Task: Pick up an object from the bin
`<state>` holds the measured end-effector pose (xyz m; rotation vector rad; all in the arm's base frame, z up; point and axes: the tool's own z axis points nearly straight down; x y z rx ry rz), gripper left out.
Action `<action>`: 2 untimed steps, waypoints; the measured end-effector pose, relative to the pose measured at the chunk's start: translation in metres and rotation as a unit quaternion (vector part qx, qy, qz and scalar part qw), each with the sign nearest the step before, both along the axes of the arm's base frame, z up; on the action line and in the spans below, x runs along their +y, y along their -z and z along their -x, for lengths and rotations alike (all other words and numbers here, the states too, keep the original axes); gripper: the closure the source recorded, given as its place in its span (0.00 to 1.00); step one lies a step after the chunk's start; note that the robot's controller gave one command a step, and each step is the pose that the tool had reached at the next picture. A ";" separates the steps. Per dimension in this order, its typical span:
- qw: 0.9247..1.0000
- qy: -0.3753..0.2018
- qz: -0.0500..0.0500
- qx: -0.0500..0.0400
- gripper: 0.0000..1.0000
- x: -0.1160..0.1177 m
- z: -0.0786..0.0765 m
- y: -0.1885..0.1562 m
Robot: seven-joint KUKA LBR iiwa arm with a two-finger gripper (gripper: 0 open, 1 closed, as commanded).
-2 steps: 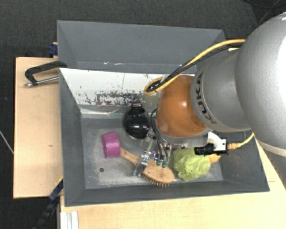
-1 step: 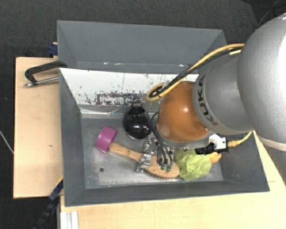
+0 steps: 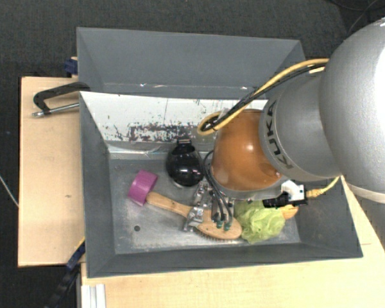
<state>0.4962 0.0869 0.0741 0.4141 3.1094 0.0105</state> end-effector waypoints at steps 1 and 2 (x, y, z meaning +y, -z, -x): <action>1.000 0.000 0.001 0.002 1.00 0.000 0.001 -0.004; 1.000 0.000 0.002 0.005 1.00 -0.002 0.004 -0.023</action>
Offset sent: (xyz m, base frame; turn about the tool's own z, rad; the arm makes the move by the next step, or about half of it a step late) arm -0.0001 -0.0001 0.0154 0.0000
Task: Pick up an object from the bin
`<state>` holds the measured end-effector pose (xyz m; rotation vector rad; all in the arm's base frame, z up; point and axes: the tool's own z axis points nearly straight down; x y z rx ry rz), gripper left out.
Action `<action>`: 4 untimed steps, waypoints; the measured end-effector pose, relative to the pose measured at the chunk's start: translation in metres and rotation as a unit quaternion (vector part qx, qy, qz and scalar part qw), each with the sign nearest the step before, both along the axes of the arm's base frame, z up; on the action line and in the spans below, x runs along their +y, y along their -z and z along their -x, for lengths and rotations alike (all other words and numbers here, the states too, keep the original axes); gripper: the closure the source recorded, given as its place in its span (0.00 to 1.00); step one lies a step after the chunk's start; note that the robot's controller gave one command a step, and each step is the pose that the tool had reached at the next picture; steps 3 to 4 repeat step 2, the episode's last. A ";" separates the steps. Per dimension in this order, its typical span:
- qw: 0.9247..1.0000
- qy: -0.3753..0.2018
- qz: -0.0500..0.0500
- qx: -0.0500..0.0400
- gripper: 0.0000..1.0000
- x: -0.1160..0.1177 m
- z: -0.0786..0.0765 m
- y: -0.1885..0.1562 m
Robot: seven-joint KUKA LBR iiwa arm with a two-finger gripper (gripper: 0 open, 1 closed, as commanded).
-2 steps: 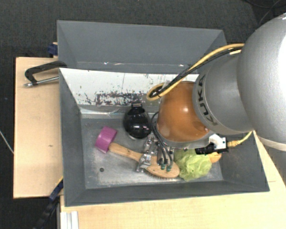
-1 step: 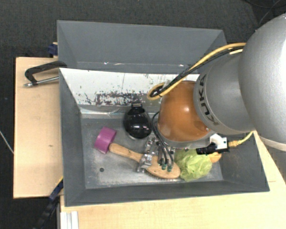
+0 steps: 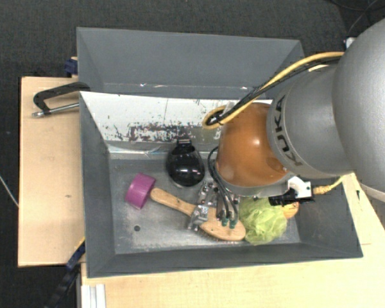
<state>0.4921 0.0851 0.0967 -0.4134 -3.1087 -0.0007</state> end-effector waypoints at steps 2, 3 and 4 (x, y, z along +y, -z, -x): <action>1.000 0.000 0.000 -0.002 1.00 0.000 -0.001 -0.032; 1.000 0.000 0.000 -0.002 1.00 0.000 -0.001 -0.032; 1.000 0.000 0.000 -0.002 1.00 0.000 -0.001 -0.032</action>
Offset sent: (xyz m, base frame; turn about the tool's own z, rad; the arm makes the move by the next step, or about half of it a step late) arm 0.0000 0.0000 0.0885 0.0000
